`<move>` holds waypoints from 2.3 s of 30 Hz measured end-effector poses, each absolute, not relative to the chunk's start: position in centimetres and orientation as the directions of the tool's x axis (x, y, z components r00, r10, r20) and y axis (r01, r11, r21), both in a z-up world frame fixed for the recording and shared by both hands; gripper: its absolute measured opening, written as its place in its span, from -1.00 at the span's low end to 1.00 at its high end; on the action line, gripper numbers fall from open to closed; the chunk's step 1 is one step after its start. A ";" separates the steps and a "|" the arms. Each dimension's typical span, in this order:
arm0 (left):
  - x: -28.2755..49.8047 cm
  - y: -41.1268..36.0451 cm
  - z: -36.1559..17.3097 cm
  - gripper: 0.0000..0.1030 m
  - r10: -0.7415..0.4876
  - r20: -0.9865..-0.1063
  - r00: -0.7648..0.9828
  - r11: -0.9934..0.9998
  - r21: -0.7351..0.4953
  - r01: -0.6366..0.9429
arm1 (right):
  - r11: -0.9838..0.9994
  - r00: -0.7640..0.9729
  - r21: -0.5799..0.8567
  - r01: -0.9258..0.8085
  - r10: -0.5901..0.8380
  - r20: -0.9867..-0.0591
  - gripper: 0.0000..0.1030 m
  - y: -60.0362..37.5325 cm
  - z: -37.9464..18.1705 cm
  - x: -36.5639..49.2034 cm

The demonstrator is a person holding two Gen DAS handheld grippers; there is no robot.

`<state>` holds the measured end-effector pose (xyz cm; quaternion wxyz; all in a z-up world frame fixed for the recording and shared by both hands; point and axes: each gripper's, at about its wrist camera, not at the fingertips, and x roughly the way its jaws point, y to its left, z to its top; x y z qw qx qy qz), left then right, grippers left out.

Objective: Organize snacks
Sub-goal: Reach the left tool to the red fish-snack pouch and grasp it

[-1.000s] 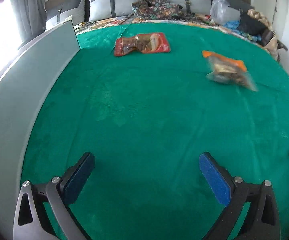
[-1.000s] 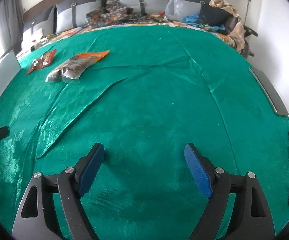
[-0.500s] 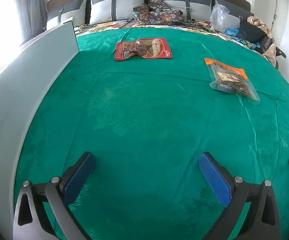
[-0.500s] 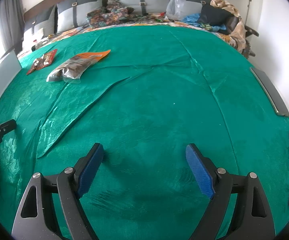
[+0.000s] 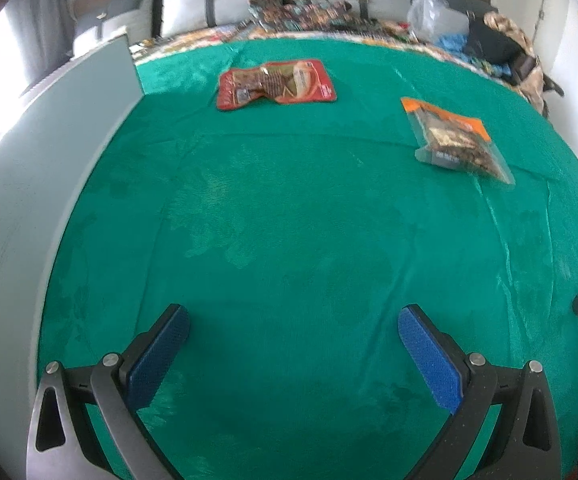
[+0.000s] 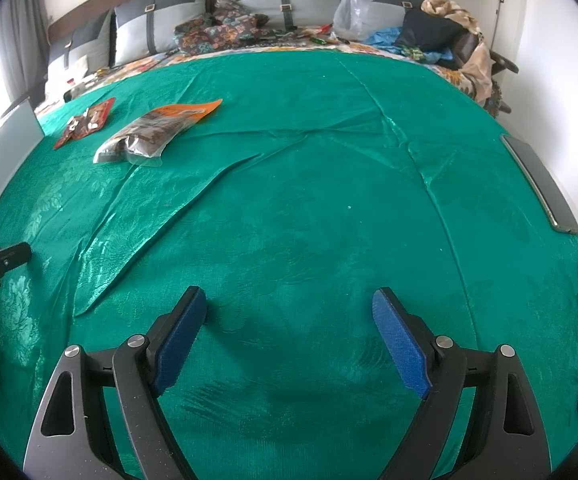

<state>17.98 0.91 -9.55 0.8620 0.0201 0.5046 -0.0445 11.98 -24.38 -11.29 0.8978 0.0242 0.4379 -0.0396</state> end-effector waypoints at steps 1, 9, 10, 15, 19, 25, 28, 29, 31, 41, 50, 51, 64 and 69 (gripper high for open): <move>18.6 0.8 -9.4 0.99 -0.063 -0.878 0.475 0.994 -0.011 0.112 | 0.996 0.613 0.009 0.092 -0.050 -0.788 0.71 -24.4 -11.3 12.0; 31.8 1.8 -3.4 0.99 -0.153 -0.852 0.501 0.978 -0.057 0.202 | 0.996 0.613 0.010 0.092 -0.049 -0.788 0.75 -24.3 -11.3 11.9; 34.5 1.7 -3.1 0.99 -0.160 -0.859 0.486 0.977 -0.067 0.202 | 0.996 0.613 0.010 0.092 -0.049 -0.788 0.76 -24.2 -11.3 11.9; 43.0 1.6 -4.1 0.99 -0.106 -0.881 0.460 0.992 -0.062 0.111 | 0.996 0.613 0.010 0.091 -0.048 -0.788 0.76 -24.1 -11.3 11.7; 46.5 2.4 -7.6 0.99 -0.057 -0.916 0.396 0.998 -0.063 -0.002 | 0.996 0.613 0.010 0.091 -0.048 -0.788 0.76 -24.2 -11.3 11.7; 44.5 3.3 -9.8 1.00 -0.020 -0.924 0.383 1.000 -0.020 0.006 | 0.996 0.613 0.010 0.091 -0.048 -0.788 0.76 -24.1 -11.3 11.7; 42.1 3.5 -9.7 1.00 -0.041 -0.934 0.354 0.998 -0.019 0.066 | 0.996 0.613 0.010 0.089 -0.047 -0.789 0.76 -24.0 -11.3 11.7; 40.5 3.6 -9.6 1.00 -0.054 -0.939 0.340 0.995 -0.023 0.095 | 0.996 0.613 0.009 0.089 -0.047 -0.789 0.76 -24.0 -11.3 11.6; 38.1 3.7 -9.8 0.99 -0.061 -0.944 0.325 0.992 -0.020 0.128 | 0.996 0.613 0.009 0.089 -0.047 -0.789 0.76 -24.0 -11.3 11.7; 23.7 1.7 -9.7 0.99 -0.118 -0.966 0.229 0.940 -0.034 0.339 | 0.996 0.613 0.010 0.089 -0.047 -0.789 0.76 -24.1 -11.3 11.7; 26.9 2.0 -6.2 0.99 -0.129 -0.940 0.315 0.908 0.016 0.419 | 0.996 0.613 0.010 0.090 -0.047 -0.789 0.76 -24.0 -11.3 11.6; 28.2 2.1 -6.1 0.99 -0.127 -0.941 0.315 0.908 0.018 0.418 | 0.996 0.613 0.010 0.090 -0.047 -0.789 0.76 -24.0 -11.3 11.6; 42.5 3.3 -9.2 0.99 -0.096 -0.928 0.359 0.969 -0.169 -0.178 | 0.996 0.613 0.010 0.090 -0.047 -0.789 0.76 -24.0 -11.3 11.6; 40.3 2.1 -9.7 0.96 0.036 -0.935 0.352 0.987 -0.021 -0.157 | 0.996 0.613 0.010 0.090 -0.048 -0.789 0.76 -24.0 -11.3 11.6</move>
